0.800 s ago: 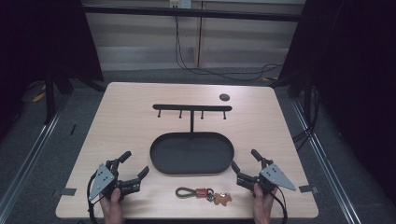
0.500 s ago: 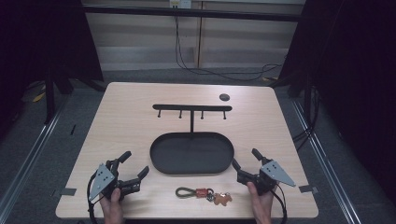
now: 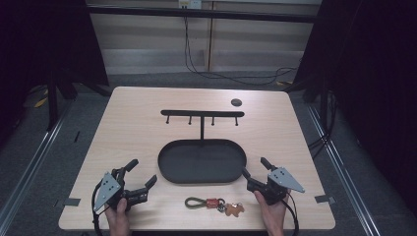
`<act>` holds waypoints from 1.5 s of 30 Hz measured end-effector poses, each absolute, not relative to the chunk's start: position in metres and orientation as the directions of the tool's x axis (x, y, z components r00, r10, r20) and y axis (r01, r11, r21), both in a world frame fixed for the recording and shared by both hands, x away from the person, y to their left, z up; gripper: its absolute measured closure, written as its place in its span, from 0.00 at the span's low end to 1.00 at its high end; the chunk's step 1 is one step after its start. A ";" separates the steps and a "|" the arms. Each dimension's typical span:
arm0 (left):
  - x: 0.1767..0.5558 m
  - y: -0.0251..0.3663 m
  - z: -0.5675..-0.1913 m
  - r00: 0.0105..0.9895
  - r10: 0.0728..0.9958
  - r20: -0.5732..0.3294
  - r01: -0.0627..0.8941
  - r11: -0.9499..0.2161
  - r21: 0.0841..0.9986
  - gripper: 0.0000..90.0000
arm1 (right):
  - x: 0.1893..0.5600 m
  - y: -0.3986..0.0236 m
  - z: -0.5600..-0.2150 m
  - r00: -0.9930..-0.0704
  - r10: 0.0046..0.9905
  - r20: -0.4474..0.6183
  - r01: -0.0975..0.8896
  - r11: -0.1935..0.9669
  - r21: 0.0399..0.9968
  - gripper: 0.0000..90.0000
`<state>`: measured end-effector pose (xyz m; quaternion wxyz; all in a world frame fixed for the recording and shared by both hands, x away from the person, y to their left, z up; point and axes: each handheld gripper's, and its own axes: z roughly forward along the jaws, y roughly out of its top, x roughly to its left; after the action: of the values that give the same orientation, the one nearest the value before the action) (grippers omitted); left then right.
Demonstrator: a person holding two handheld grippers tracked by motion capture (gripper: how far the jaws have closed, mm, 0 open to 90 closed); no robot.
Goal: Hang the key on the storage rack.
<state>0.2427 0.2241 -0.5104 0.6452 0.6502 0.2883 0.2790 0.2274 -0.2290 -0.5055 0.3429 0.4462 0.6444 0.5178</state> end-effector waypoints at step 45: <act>0.243 0.224 -0.510 0.676 0.736 -0.010 0.016 -0.001 1.000 0.17 | 0.241 -0.205 -0.463 -0.690 0.700 0.183 0.491 0.267 0.829 0.59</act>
<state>0.2430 0.2240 -0.5104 0.6446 0.6501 0.2894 0.2794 0.2410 -0.2054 -0.4632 0.1104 0.3776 0.7882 0.4733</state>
